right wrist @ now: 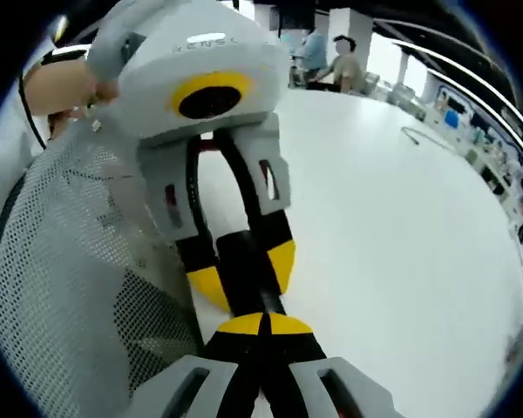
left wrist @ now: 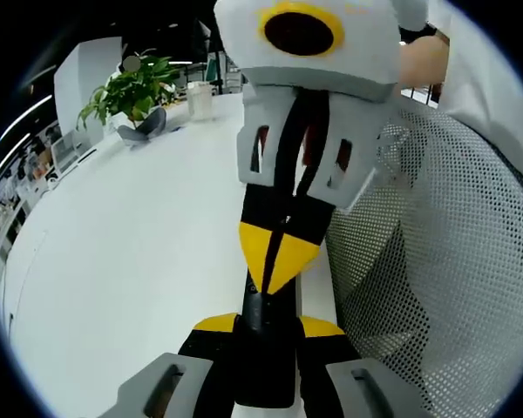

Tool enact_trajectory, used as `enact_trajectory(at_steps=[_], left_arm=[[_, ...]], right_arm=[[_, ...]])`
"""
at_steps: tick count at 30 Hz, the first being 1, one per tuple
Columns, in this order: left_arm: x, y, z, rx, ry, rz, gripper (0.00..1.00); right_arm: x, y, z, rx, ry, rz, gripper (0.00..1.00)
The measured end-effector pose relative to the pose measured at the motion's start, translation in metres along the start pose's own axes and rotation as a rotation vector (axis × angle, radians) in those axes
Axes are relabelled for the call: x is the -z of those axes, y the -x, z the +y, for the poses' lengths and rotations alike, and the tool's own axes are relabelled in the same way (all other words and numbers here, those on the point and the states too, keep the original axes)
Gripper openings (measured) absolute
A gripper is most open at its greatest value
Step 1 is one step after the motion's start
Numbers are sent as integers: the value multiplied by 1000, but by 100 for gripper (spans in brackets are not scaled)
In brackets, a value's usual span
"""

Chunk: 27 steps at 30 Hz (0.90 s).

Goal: Press the specified remote control buttons in sequence, fully releasing each button before pressing the next.

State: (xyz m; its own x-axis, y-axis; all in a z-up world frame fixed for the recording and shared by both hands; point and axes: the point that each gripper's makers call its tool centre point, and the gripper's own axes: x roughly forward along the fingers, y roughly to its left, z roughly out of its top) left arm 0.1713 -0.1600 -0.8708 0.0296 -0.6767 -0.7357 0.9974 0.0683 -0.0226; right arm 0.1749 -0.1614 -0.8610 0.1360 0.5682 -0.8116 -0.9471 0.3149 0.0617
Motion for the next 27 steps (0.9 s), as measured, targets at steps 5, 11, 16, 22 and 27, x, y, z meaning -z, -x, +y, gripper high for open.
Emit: enact_trajectory(at_steps=[5,11,16,22,27], left_arm=[[0,0,0,-12,14,-25,24],[0,0,0,-19,23,-42,24],[-1,0,0,-33,38,-67,24],[-1,0,0,-45,52,-88,24],[-1,0,1,-49,60,-101,24]], right_arm=[[1,-1,-5,6,17,16,0],[0,-3,-6,-9,26,82,0],[1,-5,-9,-64,-87,164,0],[0,-8,-10,-75,-105,241,0],[0,-9,-12,-53,-109,260,0]])
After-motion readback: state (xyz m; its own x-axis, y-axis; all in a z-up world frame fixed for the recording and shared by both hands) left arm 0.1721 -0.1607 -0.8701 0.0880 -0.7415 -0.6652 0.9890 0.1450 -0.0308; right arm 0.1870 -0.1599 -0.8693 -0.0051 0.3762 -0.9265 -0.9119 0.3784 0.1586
